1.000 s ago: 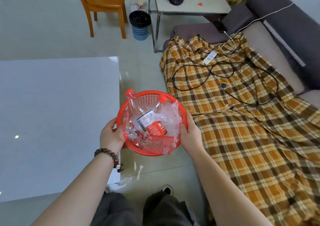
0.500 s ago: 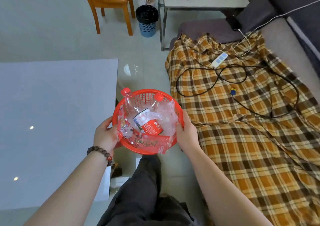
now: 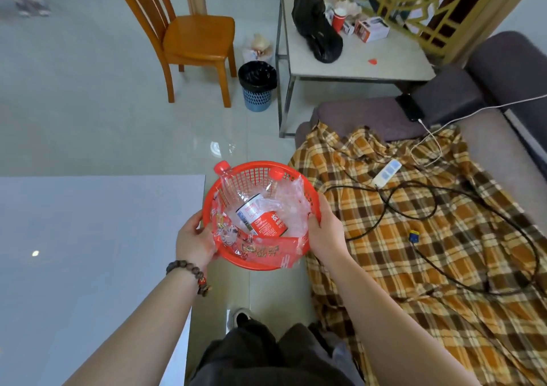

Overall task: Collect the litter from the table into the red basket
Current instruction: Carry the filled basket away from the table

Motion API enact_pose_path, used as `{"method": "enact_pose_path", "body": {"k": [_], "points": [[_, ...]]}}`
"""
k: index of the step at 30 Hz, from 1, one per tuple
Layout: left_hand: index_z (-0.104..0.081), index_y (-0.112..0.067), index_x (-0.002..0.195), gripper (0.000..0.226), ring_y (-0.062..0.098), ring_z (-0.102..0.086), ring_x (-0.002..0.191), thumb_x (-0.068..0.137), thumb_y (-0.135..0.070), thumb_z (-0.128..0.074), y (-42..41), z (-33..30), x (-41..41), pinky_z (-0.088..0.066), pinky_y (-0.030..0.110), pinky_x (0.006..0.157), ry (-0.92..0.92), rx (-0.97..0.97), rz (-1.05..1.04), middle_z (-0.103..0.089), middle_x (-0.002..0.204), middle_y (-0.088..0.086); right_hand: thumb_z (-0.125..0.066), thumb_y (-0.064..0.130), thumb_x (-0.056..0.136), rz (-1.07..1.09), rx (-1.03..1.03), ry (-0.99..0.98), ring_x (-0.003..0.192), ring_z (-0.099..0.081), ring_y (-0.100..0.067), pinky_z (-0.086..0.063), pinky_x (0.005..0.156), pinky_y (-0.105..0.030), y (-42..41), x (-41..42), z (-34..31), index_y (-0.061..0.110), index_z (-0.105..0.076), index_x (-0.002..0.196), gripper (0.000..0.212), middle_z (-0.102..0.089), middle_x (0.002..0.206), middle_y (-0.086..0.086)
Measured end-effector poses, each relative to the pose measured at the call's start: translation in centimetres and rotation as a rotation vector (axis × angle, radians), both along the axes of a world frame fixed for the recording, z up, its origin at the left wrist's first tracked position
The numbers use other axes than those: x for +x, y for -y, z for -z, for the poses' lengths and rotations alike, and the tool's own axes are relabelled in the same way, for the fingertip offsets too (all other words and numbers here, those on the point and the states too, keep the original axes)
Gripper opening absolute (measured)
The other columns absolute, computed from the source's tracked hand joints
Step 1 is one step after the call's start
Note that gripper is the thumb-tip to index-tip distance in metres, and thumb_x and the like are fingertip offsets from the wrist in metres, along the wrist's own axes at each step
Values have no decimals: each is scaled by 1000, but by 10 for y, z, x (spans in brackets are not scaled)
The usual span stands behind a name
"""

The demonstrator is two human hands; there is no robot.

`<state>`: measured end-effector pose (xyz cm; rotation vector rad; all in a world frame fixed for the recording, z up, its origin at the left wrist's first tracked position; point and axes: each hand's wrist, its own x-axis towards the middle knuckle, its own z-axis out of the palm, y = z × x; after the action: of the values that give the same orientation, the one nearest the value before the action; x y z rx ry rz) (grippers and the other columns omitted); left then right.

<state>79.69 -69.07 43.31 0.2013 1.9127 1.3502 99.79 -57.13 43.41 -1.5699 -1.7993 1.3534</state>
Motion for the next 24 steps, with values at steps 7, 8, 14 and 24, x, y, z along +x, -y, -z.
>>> {"method": "enact_pose_path", "body": {"k": [7, 8, 14, 24], "points": [[-62, -25, 116, 27, 21, -74, 63, 90, -30, -67, -83, 6, -47, -61, 46, 54, 12, -39, -13, -74, 88, 1, -34, 33, 99, -18, -24, -30, 84, -55, 10, -41, 55, 2, -84, -50, 8, 34, -29, 143, 44, -57, 115, 16], [-62, -26, 115, 25, 19, -74, 60, 91, -29, -67, -97, 10, -53, -60, 43, 52, 17, -41, -23, -73, 87, 0, -34, 33, 100, -21, -35, -32, 85, -57, 8, -43, 56, 0, -99, -56, 11, 34, -29, 144, 45, -58, 115, 16], [-63, -27, 110, 20, 18, -73, 59, 90, -26, -68, -206, 23, -94, -58, 37, 47, 15, -27, -61, -75, 82, 1, -34, 25, 100, -56, -28, -17, 76, -58, 9, -39, 54, 3, -213, -102, 29, 27, -29, 145, 45, -61, 105, 13], [-64, -32, 92, 20, 16, -73, 59, 90, -12, -68, -375, 19, -144, -58, 33, 46, 81, -49, -78, -75, 68, -11, -34, 31, 99, -121, -7, 42, 76, -54, 10, -39, 62, 0, -388, -152, 38, 34, -28, 142, 44, -56, 99, 20]]}}
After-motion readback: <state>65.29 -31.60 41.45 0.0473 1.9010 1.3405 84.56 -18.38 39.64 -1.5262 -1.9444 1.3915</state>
